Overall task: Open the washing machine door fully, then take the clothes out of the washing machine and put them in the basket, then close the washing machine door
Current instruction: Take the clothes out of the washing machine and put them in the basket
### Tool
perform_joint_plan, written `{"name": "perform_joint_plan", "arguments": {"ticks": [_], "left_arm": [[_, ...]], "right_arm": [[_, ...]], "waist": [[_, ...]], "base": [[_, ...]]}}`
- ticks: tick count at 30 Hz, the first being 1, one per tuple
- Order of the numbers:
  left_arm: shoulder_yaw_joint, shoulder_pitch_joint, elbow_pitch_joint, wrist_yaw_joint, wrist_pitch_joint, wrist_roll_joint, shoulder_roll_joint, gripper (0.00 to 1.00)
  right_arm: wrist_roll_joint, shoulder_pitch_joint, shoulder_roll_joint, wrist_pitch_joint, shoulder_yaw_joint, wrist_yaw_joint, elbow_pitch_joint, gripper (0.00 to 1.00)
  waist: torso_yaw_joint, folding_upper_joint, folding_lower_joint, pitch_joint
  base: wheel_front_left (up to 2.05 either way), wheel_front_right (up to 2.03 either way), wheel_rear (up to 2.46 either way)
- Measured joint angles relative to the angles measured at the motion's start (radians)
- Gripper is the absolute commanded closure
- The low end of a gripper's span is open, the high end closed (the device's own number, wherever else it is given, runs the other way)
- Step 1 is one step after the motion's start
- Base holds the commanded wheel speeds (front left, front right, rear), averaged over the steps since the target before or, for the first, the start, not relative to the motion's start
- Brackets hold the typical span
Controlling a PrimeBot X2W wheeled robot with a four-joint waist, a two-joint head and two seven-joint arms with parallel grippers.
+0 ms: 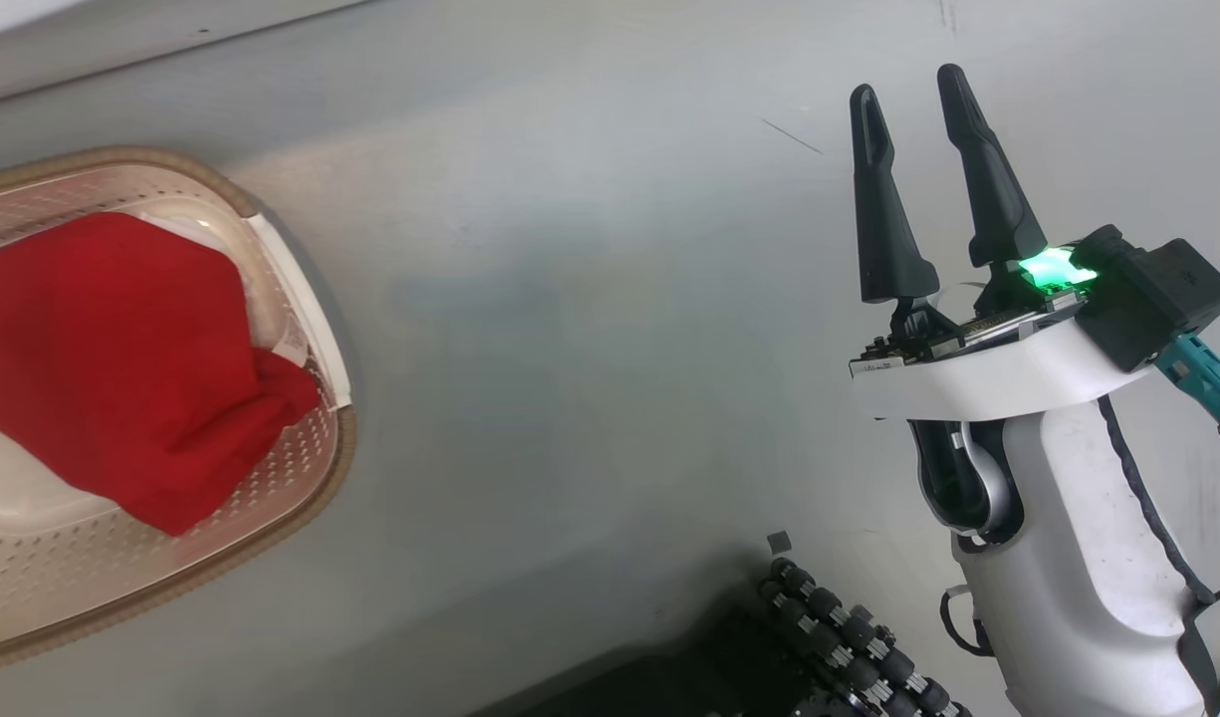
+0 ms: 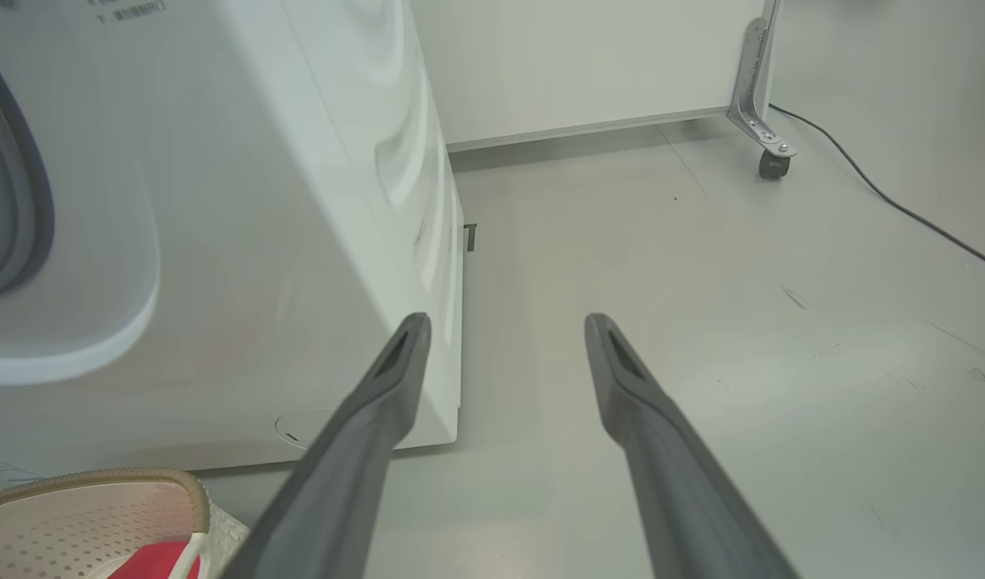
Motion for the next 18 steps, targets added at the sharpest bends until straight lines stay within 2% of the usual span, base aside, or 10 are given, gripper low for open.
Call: {"name": "perform_joint_plan", "arguments": {"ticks": [11, 18], "left_arm": [[0.034, 0.179, -0.041, 0.024, -0.3, -0.056, -0.116, 1.0], [0.048, 0.307, -0.067, 0.031, -0.464, -0.071, -0.171, 1.0]], "right_arm": [[-0.076, 0.013, -0.002, 0.0, -0.052, 0.007, 0.021, 0.0], [-0.109, 0.046, -0.003, 0.0, -0.07, 0.012, 0.035, 0.0]], "waist": [[0.072, 0.0, 0.0, -0.084], [0.117, 0.0, 0.0, -0.154]], "base": [[0.0, 0.0, 0.0], [0.0, 0.0, 0.0]]}}
